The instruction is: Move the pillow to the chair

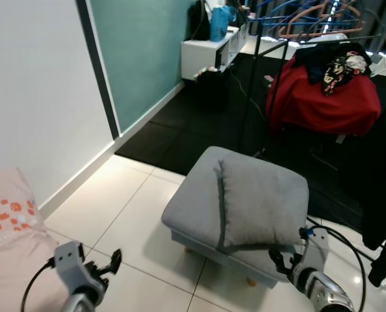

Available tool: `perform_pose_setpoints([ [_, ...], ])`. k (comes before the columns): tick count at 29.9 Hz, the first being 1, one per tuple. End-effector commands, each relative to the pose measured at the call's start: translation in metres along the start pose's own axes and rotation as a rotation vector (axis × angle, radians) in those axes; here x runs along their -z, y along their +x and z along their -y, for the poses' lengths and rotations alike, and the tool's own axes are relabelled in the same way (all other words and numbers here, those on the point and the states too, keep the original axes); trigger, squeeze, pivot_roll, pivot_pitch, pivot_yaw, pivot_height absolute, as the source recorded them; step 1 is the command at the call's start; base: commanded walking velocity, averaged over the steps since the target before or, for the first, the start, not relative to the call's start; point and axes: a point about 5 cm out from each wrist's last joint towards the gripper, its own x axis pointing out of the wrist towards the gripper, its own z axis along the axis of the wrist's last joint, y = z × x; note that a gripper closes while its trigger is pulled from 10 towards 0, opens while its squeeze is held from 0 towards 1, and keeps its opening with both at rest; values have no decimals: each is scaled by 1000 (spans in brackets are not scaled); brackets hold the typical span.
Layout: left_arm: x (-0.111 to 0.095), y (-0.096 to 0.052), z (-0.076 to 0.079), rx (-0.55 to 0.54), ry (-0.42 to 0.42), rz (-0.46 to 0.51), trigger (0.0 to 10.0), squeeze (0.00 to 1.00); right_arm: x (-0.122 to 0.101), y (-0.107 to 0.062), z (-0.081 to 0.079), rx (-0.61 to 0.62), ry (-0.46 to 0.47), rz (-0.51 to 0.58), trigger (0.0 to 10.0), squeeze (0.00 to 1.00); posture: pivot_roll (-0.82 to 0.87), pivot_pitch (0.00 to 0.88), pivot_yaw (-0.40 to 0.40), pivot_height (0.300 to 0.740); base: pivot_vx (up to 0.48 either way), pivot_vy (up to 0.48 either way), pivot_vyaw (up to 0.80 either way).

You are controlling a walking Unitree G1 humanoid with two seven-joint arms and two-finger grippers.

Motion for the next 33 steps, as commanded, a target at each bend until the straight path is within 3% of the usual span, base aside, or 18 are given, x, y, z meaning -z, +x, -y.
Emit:
perform_pose_setpoints([
  [1,6,-5,-7,-28,12,-25,10000,0,8,-1,1,5,14,-26,10000,0,-171,0,-53,740,0,0,-800],
  [25,5,-6,-14,-24,30,-27,10000,0,12,1,-6,-7,26,-12,10000,0,-140,0,-23,740,0,0,-800],
  [33,7,-6,-15,-12,43,-41,10000,0,12,1,-6,-7,14,-5,10000,0,-142,0,-23,740,0,-32,0],
])
